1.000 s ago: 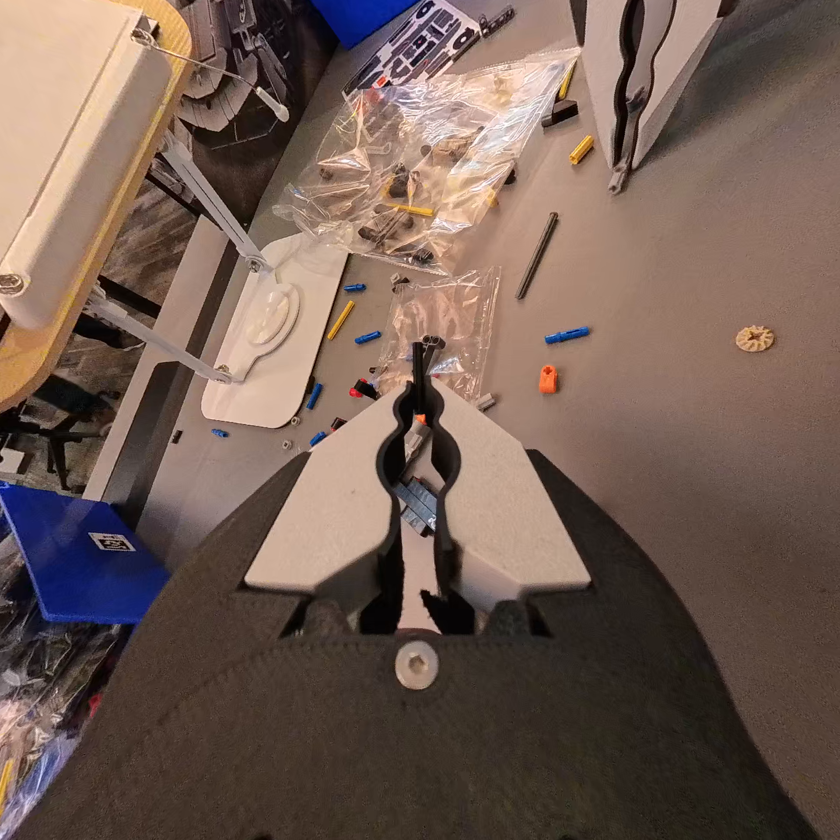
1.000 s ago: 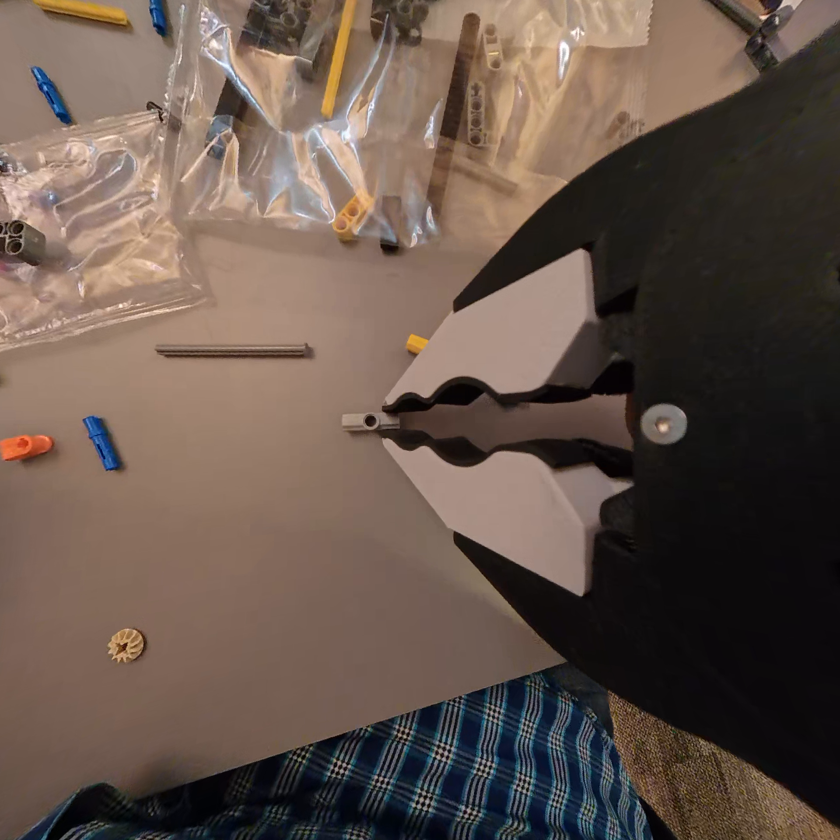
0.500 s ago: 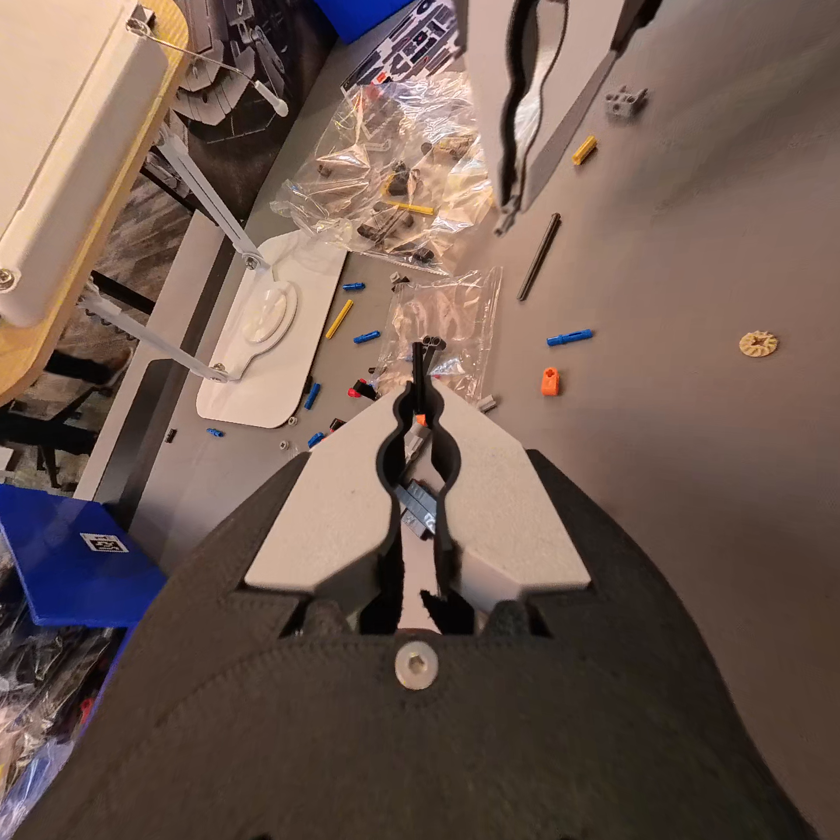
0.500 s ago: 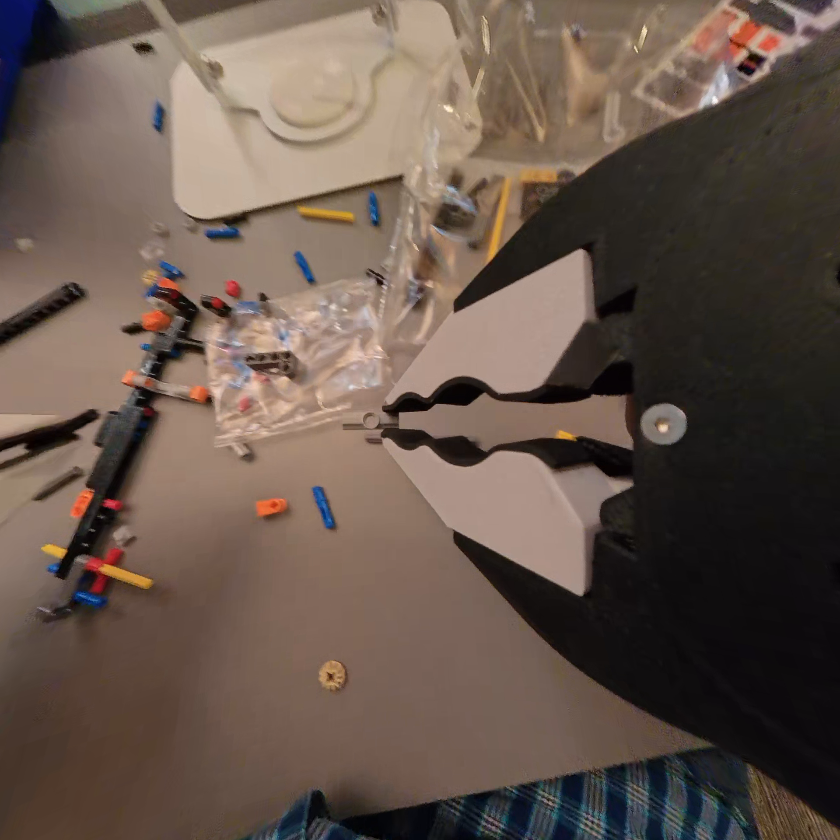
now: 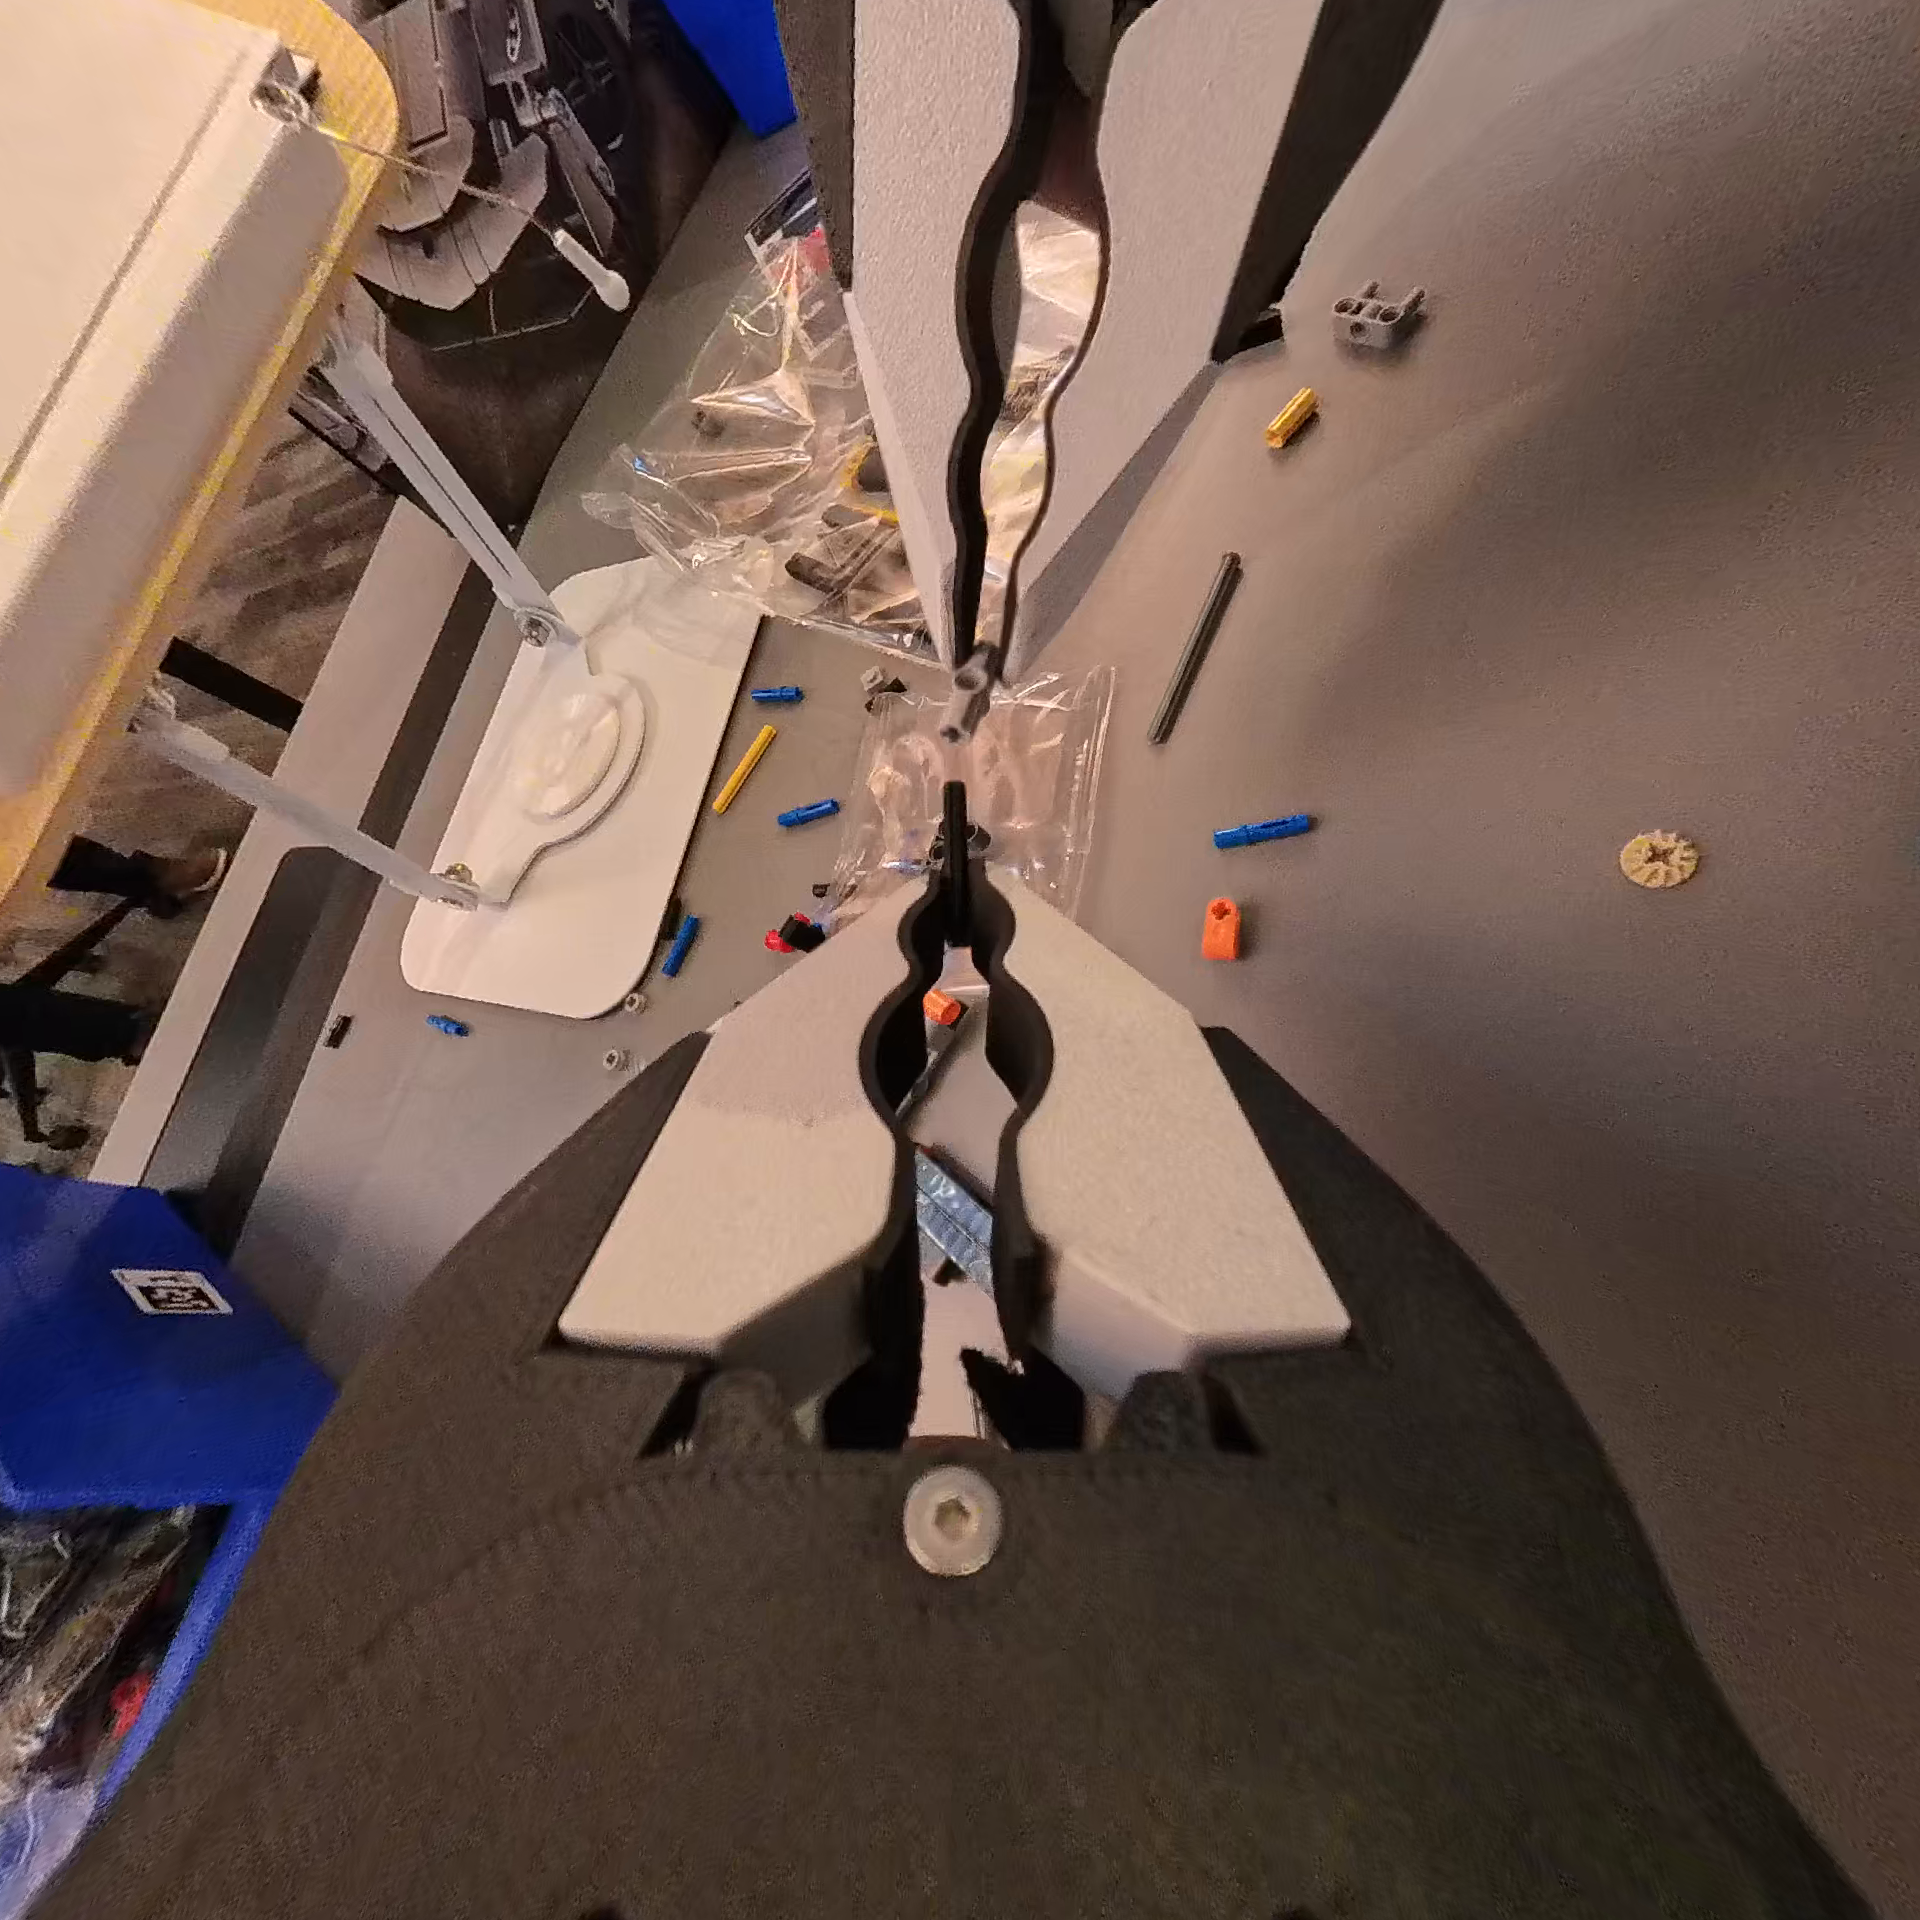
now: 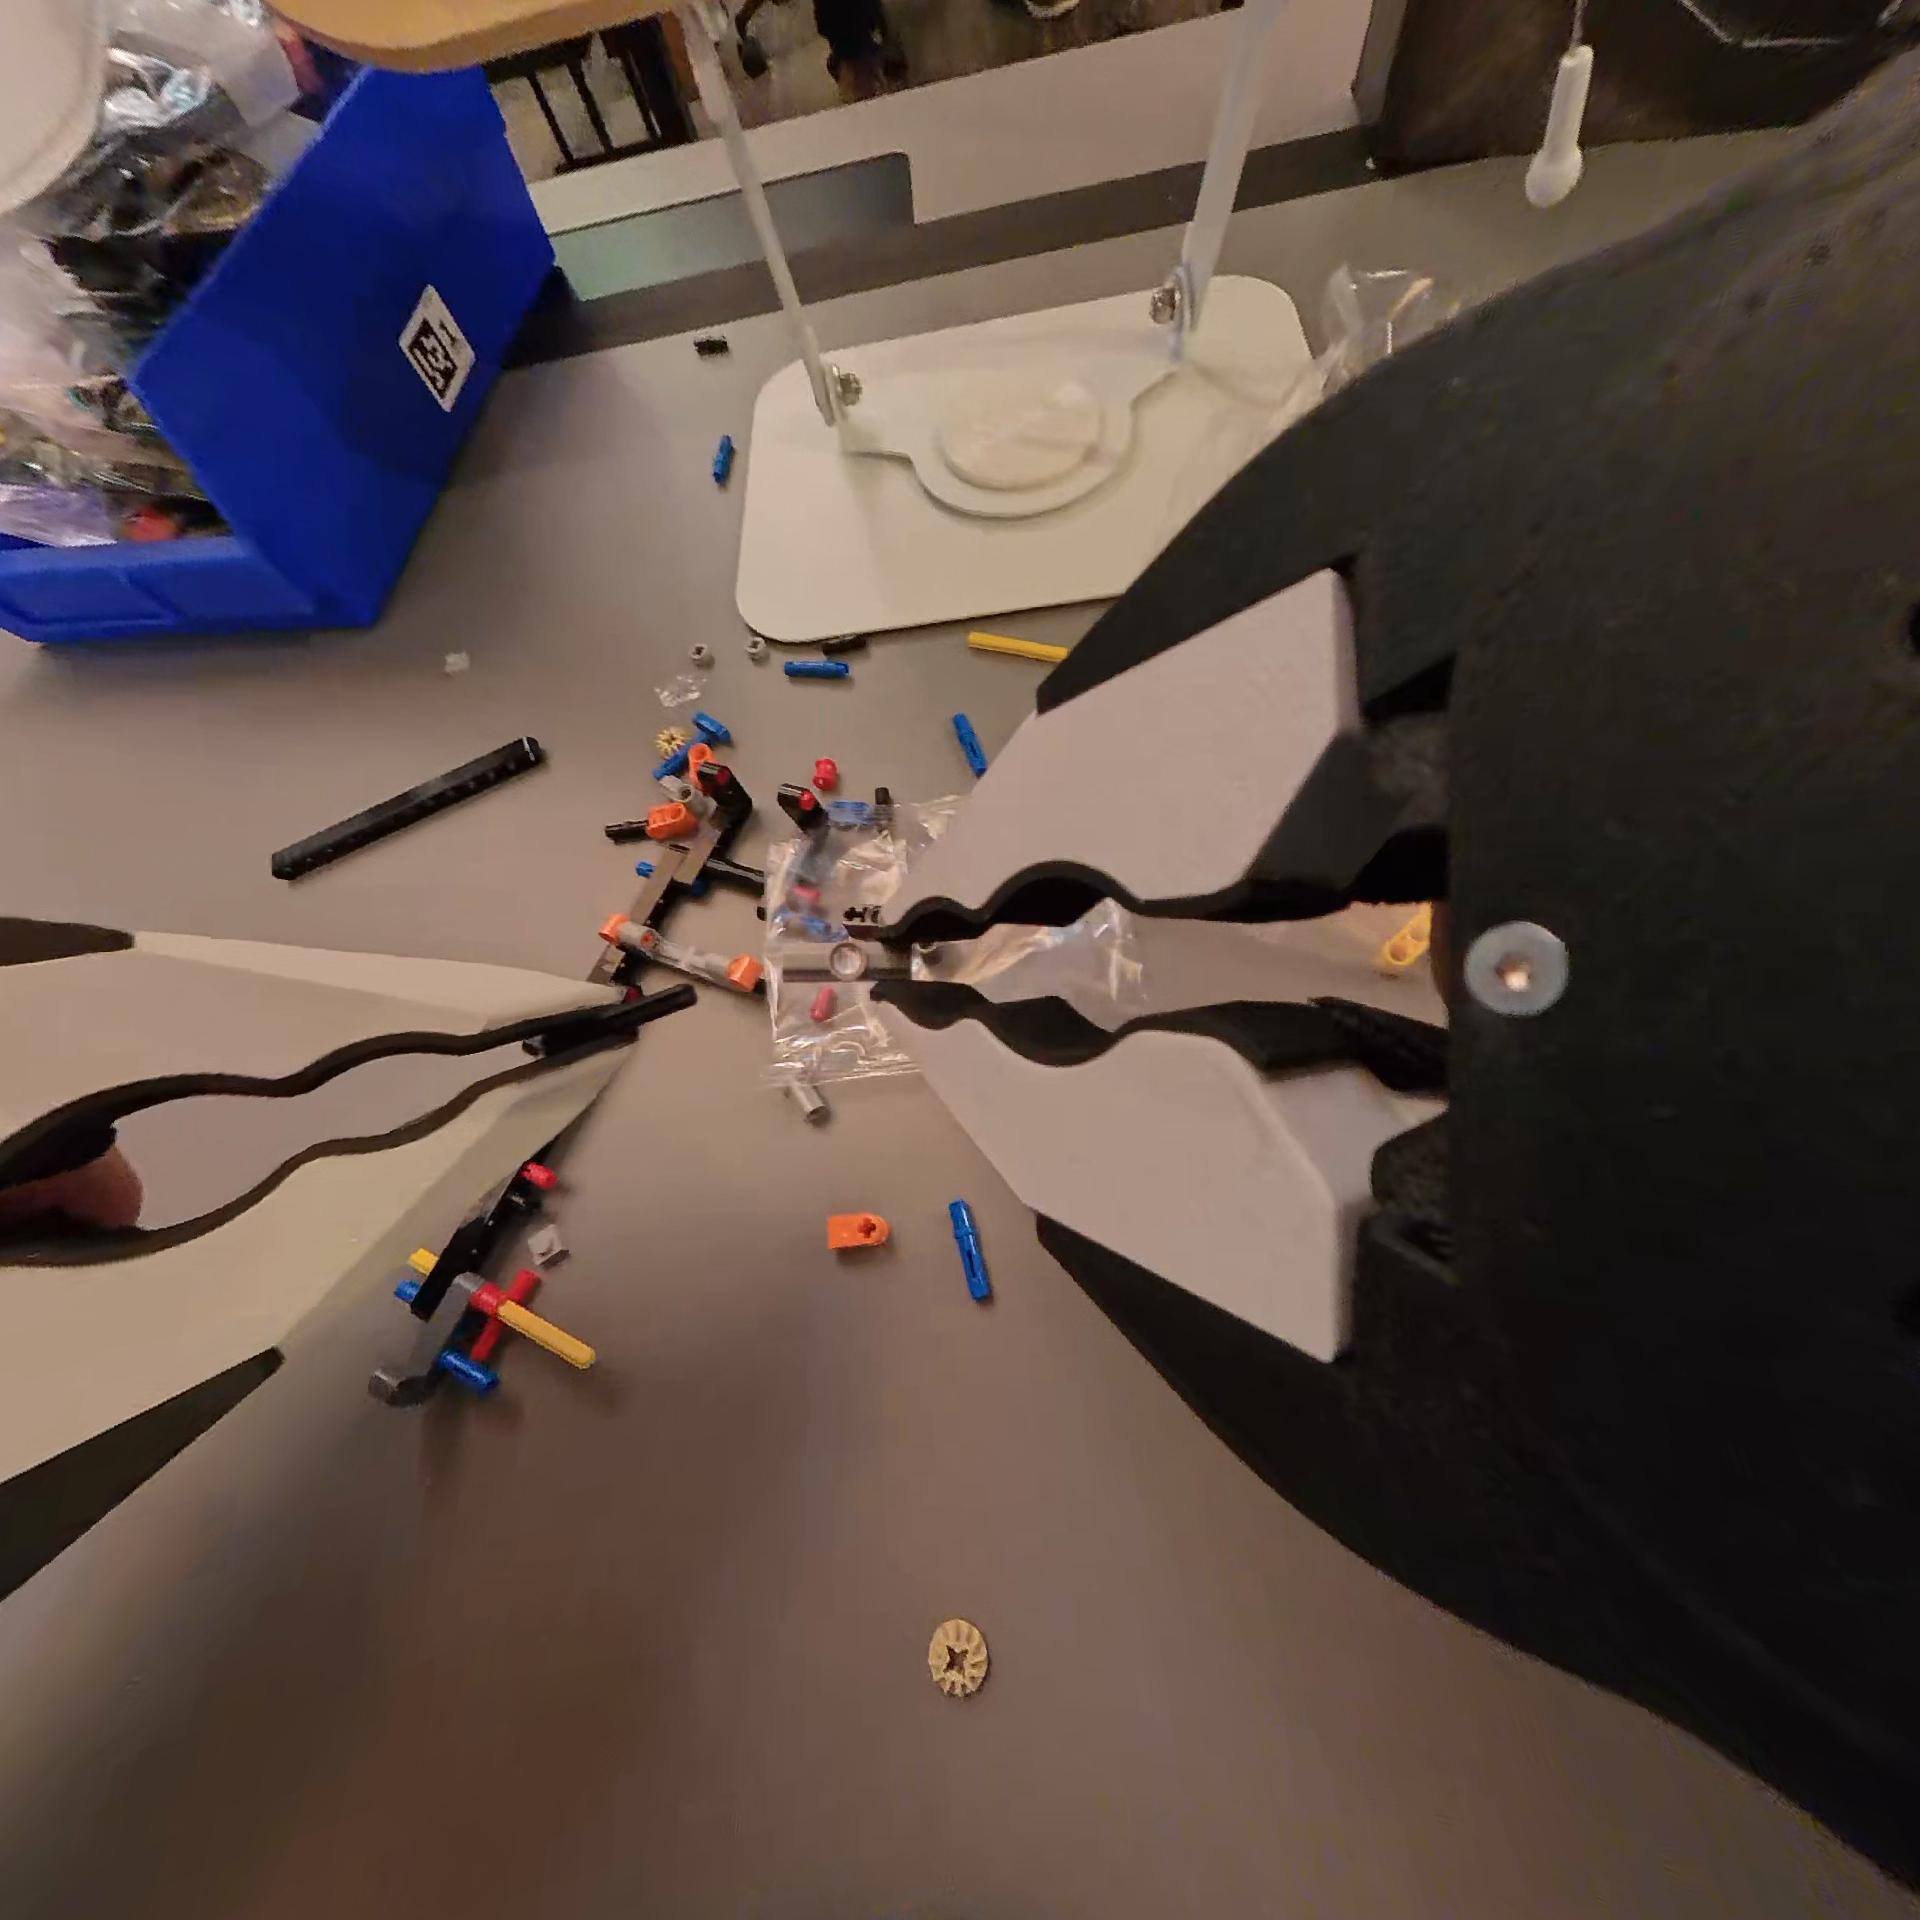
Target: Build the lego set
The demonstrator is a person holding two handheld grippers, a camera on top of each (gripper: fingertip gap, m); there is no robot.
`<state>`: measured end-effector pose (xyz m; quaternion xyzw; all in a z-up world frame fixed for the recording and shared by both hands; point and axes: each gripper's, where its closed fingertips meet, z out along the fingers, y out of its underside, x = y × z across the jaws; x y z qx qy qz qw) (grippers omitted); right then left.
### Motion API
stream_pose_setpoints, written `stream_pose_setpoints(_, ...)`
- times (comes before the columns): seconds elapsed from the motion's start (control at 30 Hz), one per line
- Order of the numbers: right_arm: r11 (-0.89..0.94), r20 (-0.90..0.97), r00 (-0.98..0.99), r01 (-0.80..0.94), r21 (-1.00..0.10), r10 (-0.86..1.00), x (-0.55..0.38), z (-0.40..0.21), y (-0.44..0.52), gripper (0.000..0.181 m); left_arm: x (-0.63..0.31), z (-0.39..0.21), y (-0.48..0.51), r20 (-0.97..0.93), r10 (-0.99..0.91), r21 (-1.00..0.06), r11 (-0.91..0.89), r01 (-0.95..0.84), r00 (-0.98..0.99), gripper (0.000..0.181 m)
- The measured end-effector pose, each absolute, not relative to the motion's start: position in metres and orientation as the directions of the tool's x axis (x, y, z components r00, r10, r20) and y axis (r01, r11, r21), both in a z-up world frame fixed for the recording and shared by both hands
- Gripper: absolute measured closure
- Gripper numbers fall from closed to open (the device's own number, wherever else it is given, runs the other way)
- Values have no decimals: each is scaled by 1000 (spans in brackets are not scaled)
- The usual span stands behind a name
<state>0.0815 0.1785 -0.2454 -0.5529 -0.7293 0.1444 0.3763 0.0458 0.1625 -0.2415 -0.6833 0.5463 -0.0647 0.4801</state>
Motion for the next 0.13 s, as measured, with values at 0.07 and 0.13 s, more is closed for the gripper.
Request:
stream_pose_setpoints(0.07,371,398,-127,682,-630,909,79,-242,175,177,47,-241,162,-433,-813,-728,60,-683,390,180)
stream_pose_setpoints(0.13,386,409,-136,675,-629,902,77,-240,174,177,48,-241,163,-430,-814,-728,58,-683,390,180)
